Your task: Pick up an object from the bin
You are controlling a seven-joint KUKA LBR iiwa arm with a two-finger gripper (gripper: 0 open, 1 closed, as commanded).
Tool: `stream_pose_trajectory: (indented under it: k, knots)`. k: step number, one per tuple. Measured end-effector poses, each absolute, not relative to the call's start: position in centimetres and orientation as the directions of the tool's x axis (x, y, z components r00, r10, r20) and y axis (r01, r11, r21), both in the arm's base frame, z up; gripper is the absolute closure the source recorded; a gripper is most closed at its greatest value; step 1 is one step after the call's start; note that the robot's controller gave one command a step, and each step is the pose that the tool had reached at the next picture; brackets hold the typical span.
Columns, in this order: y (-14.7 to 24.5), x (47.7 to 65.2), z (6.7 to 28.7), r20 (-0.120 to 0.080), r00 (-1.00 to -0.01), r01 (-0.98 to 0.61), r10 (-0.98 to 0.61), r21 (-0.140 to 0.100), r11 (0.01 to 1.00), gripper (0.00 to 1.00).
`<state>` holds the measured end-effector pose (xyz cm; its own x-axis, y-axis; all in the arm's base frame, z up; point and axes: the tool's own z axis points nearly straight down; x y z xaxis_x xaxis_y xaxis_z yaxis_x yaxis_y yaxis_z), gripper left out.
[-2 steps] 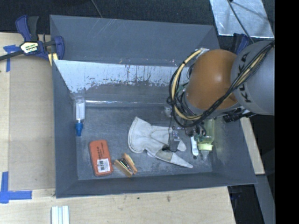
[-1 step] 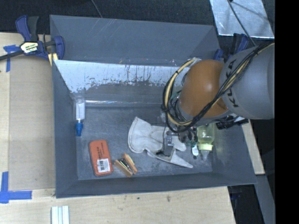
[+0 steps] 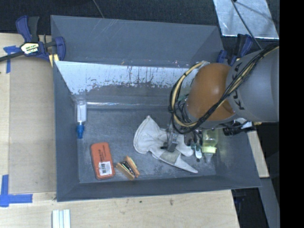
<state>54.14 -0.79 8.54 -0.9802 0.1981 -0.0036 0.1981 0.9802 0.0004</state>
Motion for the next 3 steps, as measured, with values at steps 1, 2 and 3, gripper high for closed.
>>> stream_pose_trajectory:
  k: [1, 2, 3]
  knots:
    - [-0.8, 54.1, 8.5, -0.004, -0.98, 0.198, 0.198, 0.0, 0.98, 1.0]
    - [-2.9, 55.9, 15.8, -0.002, -0.983, 0.185, 0.185, 0.0, 0.983, 1.0]
    - [-2.9, 55.9, 15.8, -0.002, -0.983, 0.185, 0.185, 0.0, 0.983, 1.0]
